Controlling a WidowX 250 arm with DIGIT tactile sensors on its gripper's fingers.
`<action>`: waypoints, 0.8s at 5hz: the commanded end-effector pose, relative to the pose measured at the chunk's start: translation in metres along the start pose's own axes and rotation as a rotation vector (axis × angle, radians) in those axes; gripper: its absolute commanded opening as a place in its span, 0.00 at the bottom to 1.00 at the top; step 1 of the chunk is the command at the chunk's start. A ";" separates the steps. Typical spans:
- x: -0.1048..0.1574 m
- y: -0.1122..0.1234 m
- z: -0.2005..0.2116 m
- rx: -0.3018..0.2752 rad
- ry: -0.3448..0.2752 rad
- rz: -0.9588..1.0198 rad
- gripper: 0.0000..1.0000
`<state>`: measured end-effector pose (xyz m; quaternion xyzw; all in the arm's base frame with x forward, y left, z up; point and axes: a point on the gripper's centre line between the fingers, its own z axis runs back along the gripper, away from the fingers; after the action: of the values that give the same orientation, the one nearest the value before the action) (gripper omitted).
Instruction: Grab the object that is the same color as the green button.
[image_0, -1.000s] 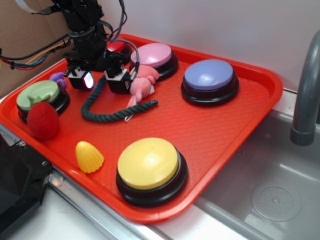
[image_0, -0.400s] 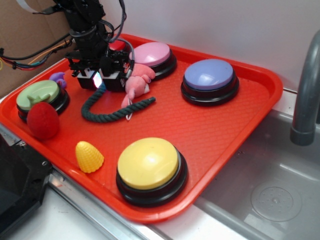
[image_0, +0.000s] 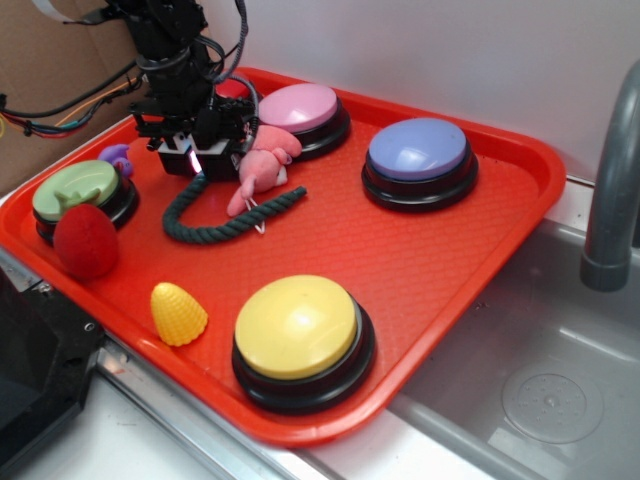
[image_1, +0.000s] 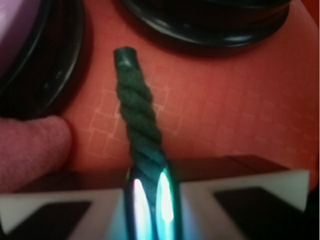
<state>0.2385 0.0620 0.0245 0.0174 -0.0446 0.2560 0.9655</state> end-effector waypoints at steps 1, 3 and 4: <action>0.015 0.005 0.070 -0.086 -0.059 0.065 0.00; 0.007 -0.013 0.151 -0.125 -0.001 0.017 0.00; -0.003 -0.019 0.187 -0.216 -0.060 -0.029 0.00</action>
<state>0.2295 0.0240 0.1962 -0.0806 -0.0702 0.2371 0.9656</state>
